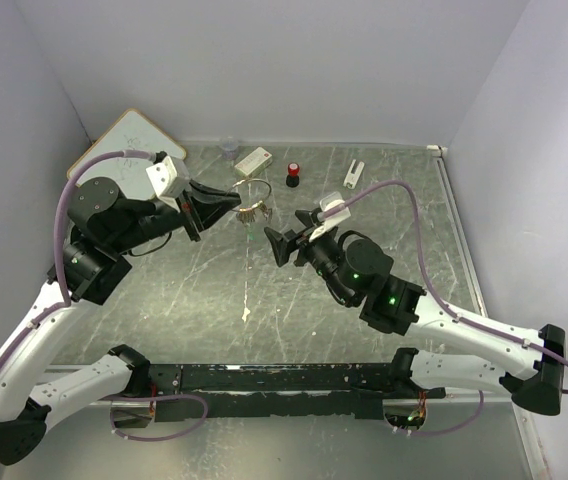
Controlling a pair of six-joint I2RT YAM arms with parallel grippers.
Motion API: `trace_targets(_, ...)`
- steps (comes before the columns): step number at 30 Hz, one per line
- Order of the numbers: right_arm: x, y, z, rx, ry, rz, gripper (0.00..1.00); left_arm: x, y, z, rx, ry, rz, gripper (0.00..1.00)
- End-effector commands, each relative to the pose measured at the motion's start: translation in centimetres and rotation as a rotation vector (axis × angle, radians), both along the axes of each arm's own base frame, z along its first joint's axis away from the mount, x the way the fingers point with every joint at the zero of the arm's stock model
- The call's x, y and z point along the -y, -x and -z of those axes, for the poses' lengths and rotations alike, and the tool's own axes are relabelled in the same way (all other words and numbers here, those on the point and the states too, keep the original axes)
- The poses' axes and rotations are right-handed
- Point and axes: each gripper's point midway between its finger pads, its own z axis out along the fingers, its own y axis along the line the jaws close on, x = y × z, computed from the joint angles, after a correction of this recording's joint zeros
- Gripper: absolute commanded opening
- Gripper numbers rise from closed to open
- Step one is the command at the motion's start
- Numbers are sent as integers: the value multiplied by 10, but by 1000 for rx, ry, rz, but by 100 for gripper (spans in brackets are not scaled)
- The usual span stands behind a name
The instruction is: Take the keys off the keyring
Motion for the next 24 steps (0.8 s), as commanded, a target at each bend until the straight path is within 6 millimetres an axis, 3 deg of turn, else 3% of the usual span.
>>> trace_targets(1,0,1,-21,59,-64,-8,70,0,15,-24,42,54,54,7)
trace_targets(14,-11,-3,-23,93,-66,-18,70,2,27,-30,51,82,110,7)
trace_targets(24,-12,-4,-24,99,-67,-14,64,1,33,-34,57,100,124,7)
